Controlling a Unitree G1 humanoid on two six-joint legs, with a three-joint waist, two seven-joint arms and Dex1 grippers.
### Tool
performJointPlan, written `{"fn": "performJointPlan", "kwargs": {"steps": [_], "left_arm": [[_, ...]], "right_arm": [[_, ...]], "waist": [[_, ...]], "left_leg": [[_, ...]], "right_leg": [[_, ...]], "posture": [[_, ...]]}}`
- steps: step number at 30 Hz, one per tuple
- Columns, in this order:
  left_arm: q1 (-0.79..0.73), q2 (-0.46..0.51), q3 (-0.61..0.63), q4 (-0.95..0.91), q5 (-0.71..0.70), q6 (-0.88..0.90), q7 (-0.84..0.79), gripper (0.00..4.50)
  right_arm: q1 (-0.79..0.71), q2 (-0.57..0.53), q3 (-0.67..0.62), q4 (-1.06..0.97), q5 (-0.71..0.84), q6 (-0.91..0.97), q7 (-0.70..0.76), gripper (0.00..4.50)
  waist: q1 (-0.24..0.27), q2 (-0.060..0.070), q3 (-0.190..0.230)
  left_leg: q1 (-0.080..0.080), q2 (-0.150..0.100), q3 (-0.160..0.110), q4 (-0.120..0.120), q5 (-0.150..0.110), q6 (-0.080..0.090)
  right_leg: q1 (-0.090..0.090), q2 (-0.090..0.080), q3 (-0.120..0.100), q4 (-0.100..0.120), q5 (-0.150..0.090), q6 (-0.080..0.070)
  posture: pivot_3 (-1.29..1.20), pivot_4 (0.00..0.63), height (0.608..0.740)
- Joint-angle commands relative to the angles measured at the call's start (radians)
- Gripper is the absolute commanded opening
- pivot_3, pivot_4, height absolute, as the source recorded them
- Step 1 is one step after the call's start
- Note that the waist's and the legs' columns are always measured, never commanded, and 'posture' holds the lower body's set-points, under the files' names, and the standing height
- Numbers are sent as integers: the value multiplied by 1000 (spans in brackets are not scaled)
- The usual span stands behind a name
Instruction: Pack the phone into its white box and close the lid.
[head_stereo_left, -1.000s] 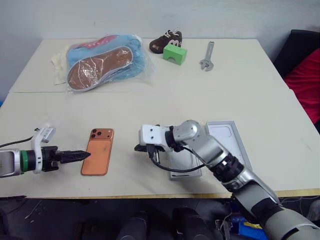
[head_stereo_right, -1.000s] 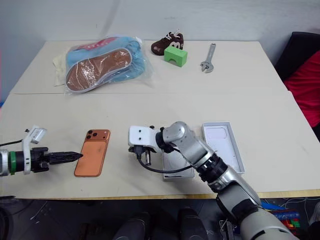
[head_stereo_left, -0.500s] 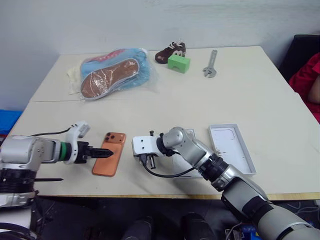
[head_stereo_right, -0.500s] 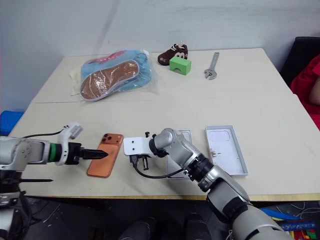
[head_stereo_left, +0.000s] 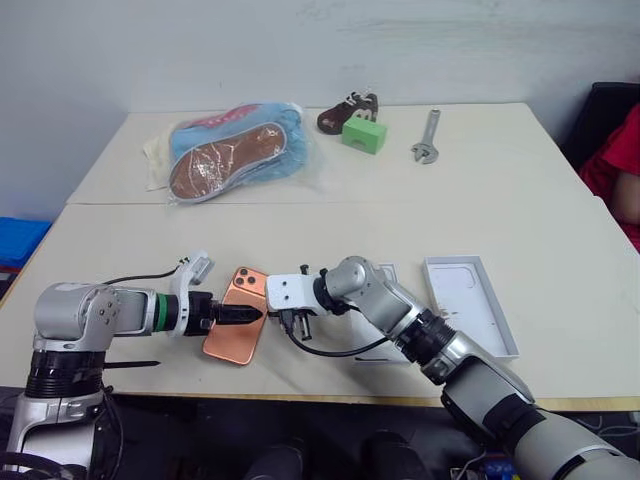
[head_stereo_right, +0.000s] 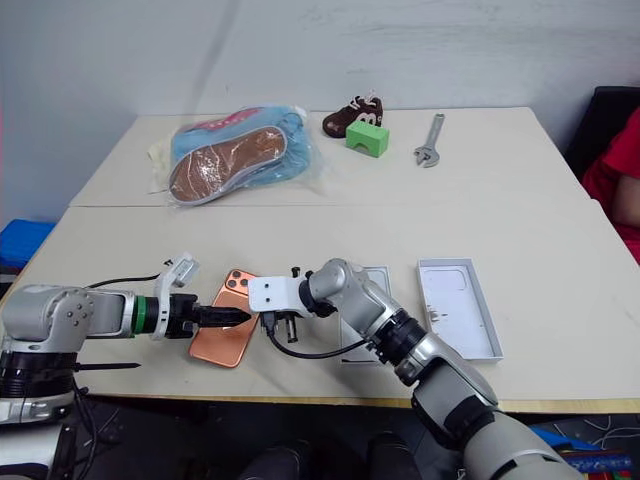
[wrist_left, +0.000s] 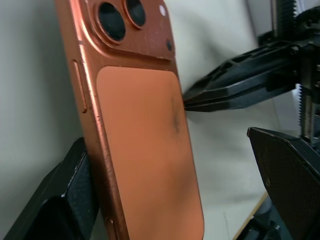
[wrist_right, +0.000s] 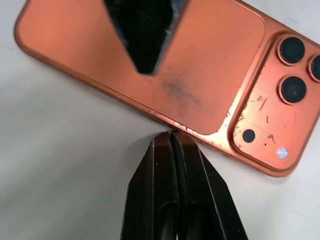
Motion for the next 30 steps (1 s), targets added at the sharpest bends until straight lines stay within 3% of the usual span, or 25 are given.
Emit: {"fn": "performJointPlan", "kwargs": {"steps": [1,4,6,8,14,19,22,27,30], "left_arm": [[72,-10,-45,114,-75,96,16,4500],[67,3,-31,128,-155,96,22,4500],[70,-10,-22,124,-183,96,54,4114],[75,-28,-8,130,-220,96,83,3628],[83,-51,48,155,-302,96,177,1596],[67,-41,93,147,-423,96,239,198],[52,-50,100,116,-555,96,280,110],[4,-123,93,92,-714,96,393,110],[-100,-272,58,121,-791,88,529,110]], "right_arm": [[-6,19,-40,3,13,2,-21,42],[0,23,-46,-2,14,6,-19,42],[12,18,-48,-17,19,12,-14,0],[29,15,-52,-38,31,16,-6,0],[62,-13,-105,-137,65,68,6,0],[98,-109,-249,-425,181,255,36,0],[143,-223,-397,-646,310,469,65,0],[295,-485,-656,-927,542,685,154,1542],[500,-667,-835,-1039,620,705,224,2599]], "waist": [[-9,-1,1],[-18,-2,1],[-20,-3,2],[-21,-3,2],[-22,-11,7],[-19,-21,18],[-13,-24,20],[1,-30,24],[18,-34,28]], "left_leg": [[0,0,0,-1,0,0],[0,0,-2,-3,0,0],[-1,0,-4,-4,0,0],[-1,0,-6,-4,0,0],[-2,-2,-8,-4,-1,1],[-5,-1,-8,-3,-1,1],[-8,-1,-8,-3,-1,1],[-25,-3,-12,3,-1,1],[-31,-3,-12,4,-1,1]], "right_leg": [[0,0,0,0,0,0],[-1,0,0,0,0,0],[-2,0,-1,0,0,0],[-2,0,-1,0,0,0],[-2,0,-1,0,0,0],[-3,0,-1,-1,0,0],[-4,0,-1,-2,0,0],[-18,-1,-1,0,0,0],[-19,-1,-2,-3,0,1]], "posture": [[0,150,740],[0,150,740],[0,150,740],[0,150,740],[0,150,740],[0,150,740],[0,150,740],[0,150,740],[0,150,740]]}}
